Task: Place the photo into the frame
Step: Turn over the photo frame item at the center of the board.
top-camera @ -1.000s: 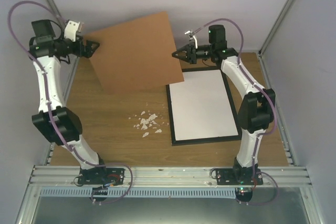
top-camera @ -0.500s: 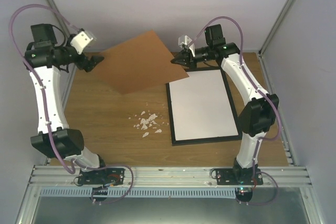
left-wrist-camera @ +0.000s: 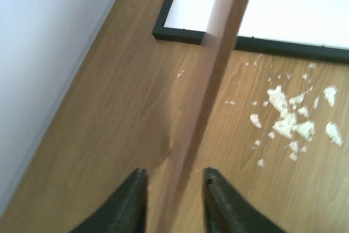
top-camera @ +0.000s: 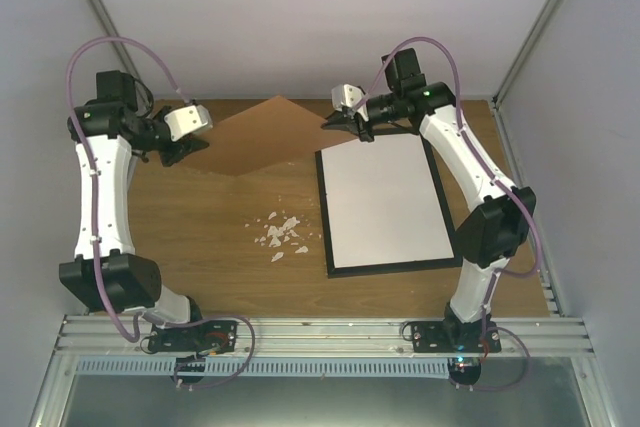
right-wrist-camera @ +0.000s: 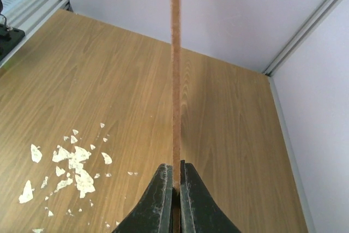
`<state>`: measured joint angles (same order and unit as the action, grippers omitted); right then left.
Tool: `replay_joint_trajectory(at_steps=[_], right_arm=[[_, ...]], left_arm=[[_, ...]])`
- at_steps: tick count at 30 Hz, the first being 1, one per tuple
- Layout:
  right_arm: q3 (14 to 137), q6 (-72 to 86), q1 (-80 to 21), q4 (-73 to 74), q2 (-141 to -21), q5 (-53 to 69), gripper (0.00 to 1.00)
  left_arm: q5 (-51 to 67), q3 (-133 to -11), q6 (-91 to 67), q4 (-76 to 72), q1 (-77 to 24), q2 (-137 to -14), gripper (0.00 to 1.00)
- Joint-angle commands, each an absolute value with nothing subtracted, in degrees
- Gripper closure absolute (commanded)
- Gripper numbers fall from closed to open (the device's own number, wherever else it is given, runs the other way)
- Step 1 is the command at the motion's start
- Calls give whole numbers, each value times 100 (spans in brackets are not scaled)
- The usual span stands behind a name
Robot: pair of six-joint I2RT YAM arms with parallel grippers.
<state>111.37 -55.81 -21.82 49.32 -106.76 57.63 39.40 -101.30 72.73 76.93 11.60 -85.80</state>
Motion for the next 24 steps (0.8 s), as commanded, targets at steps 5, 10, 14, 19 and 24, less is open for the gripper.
replay_joint_trajectory(at_steps=[5, 10, 14, 19, 24], right_arm=[[10683, -5035, -2114, 4023, -10271, 5562, 85], [9973, -2724, -1749, 2486, -10011, 4541, 12], [9448, -1100, -1569, 2199, -9927, 3476, 5], [9394, 345, -1689, 3151, -10442, 3377, 0], [9005, 361, -2592, 3444, -10605, 2086, 8]], left_arm=[[4113, -9707, 7223, 7716, 1002, -8147, 100], [4366, -10047, 5513, 6999, 1238, -8372, 100], [4557, -10289, 4113, 6037, 1592, -8488, 100], [4476, -10204, 3102, 5138, 1643, -8533, 100], [4427, -10051, 2506, 4842, 1643, -8627, 100]])
